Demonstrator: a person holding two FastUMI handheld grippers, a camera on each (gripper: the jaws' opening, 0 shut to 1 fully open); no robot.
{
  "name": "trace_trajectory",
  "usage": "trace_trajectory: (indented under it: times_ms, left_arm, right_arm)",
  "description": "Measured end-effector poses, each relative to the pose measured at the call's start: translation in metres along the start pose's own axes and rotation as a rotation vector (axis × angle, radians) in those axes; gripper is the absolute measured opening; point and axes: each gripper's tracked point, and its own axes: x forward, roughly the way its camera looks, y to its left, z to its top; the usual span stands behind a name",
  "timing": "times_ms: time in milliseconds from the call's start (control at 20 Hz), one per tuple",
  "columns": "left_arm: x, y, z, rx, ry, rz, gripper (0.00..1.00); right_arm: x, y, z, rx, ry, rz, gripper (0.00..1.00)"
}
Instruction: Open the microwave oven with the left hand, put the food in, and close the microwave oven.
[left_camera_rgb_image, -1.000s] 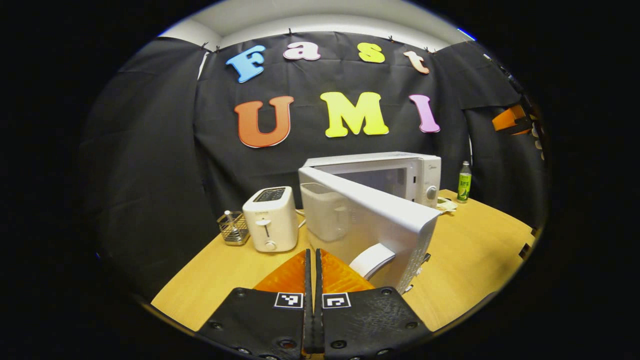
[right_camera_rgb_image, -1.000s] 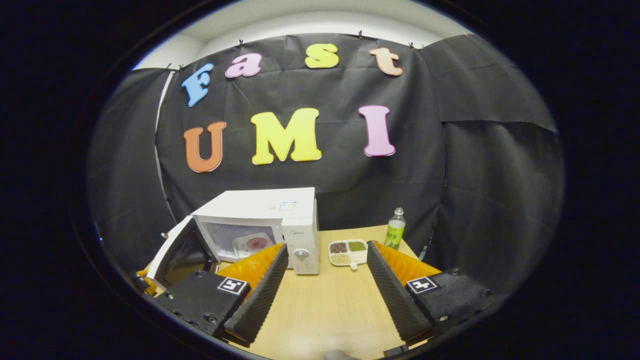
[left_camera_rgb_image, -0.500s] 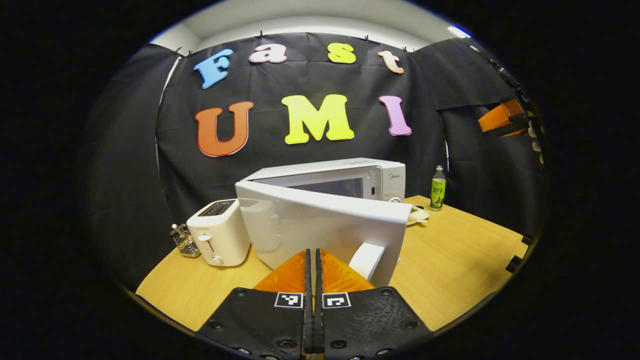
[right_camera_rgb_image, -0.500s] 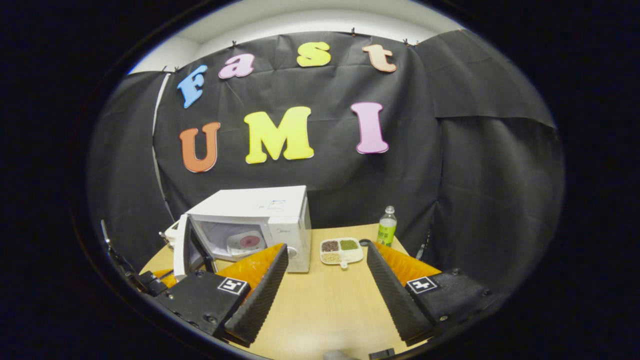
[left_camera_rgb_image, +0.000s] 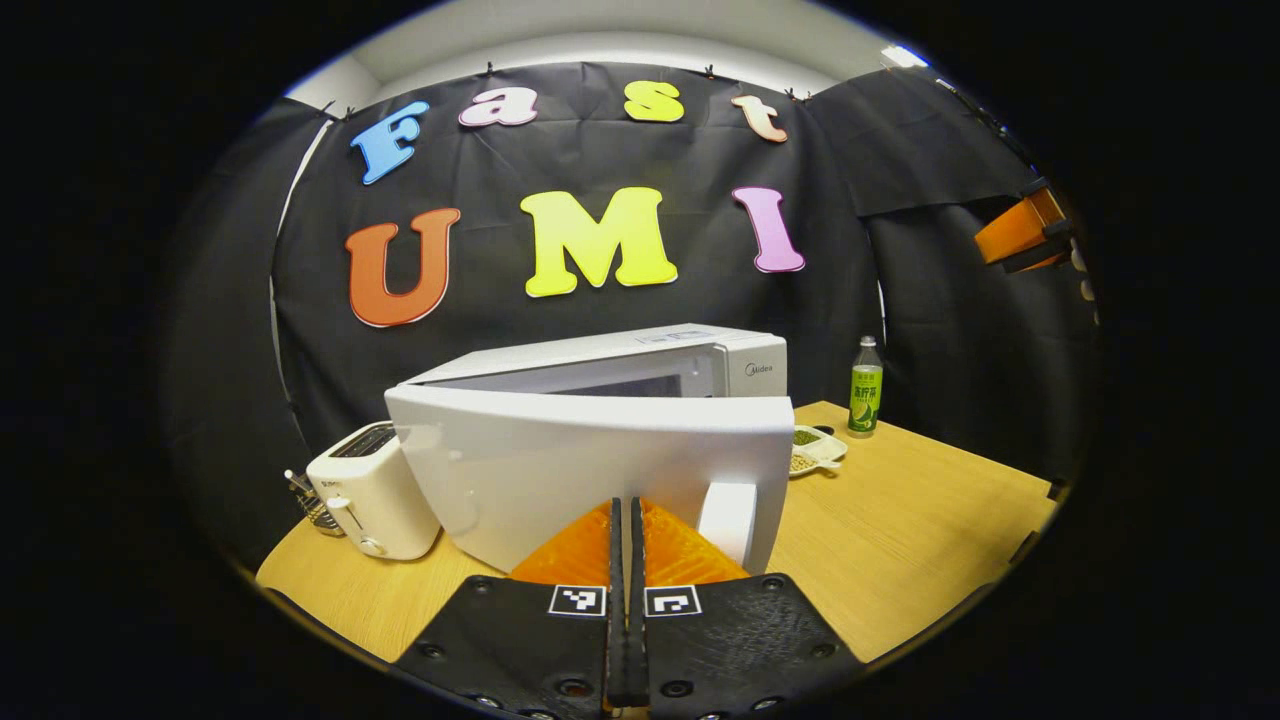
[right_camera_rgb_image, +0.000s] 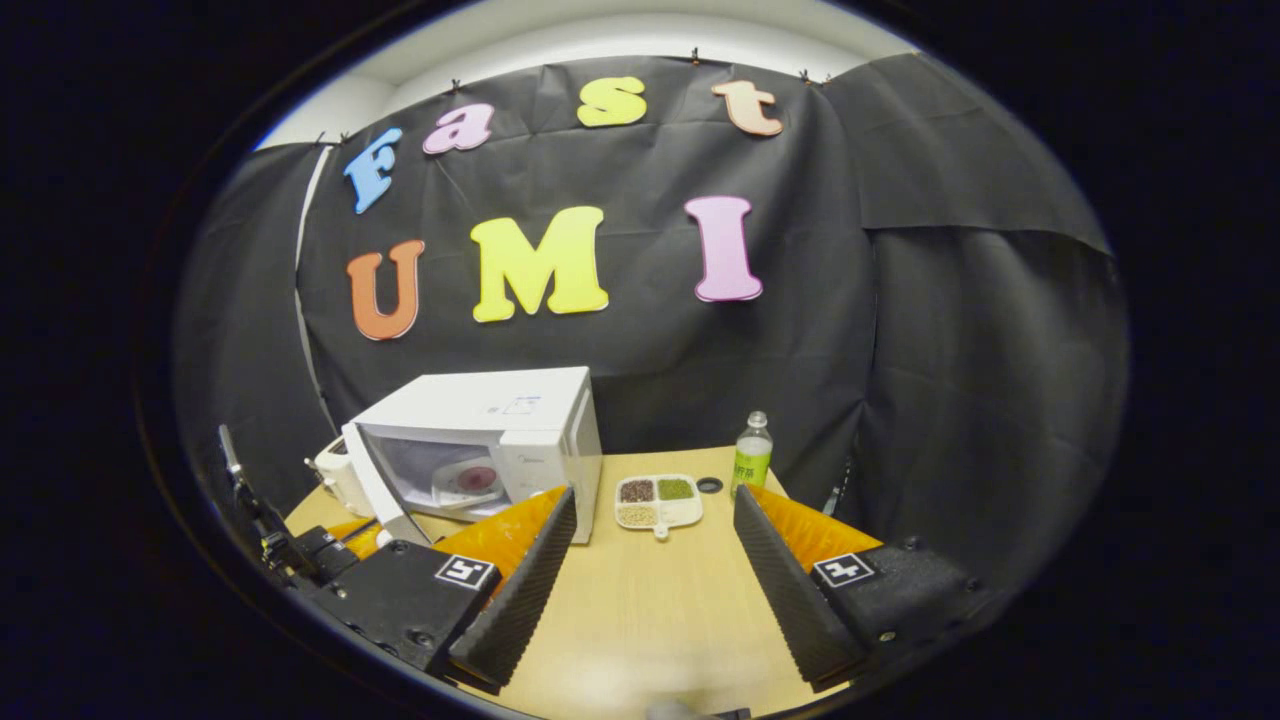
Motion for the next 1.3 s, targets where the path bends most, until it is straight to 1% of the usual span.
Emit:
trace_trajectory:
  times_ms: [50,400,450,500,550,600,650,750,800,1000,1200,1300]
  left_arm:
    - [0.008,-0.003,0.001,-0.006,-0.001,-0.003,0.00]
    - [0.049,-0.021,0.007,-0.018,-0.005,0.001,0.00]
    - [0.054,-0.025,0.007,-0.017,-0.006,0.000,0.00]
    - [0.059,-0.028,0.007,-0.018,-0.004,0.000,0.00]
    - [0.065,-0.031,0.006,-0.019,0.001,0.000,0.00]
    - [0.071,-0.033,0.005,-0.021,0.006,0.001,0.00]
    - [0.076,-0.034,0.006,-0.023,0.006,0.005,0.00]
    - [0.086,-0.036,0.007,-0.028,0.009,0.008,0.00]
    - [0.091,-0.037,0.007,-0.028,0.010,0.009,0.00]
    - [0.114,-0.038,0.006,-0.012,0.014,0.016,0.00]
    - [0.134,-0.043,0.009,-0.028,0.018,0.025,0.00]
    - [0.137,-0.042,0.009,-0.025,0.020,0.054,0.00]
  right_arm:
    - [0.003,-0.002,0.001,-0.004,0.002,0.002,0.92]
    - [0.028,-0.008,0.005,0.001,0.014,0.030,0.92]
    - [0.031,-0.010,0.004,0.000,0.015,0.030,1.00]
    - [0.035,-0.011,0.005,0.000,0.015,0.035,0.92]
    - [0.038,-0.011,0.005,-0.003,0.017,0.039,0.92]
    - [0.042,-0.012,0.005,-0.005,0.020,0.043,1.00]
    - [0.044,-0.013,0.005,-0.004,0.022,0.044,0.92]
    - [0.049,-0.015,0.004,0.003,0.029,0.051,0.92]
    - [0.051,-0.016,0.002,0.004,0.032,0.054,1.00]
    - [0.060,-0.018,0.001,0.000,0.043,0.066,1.00]
    - [0.072,-0.018,0.001,0.001,0.056,0.080,1.00]
    - [0.075,-0.018,0.003,-0.003,0.056,0.085,1.00]
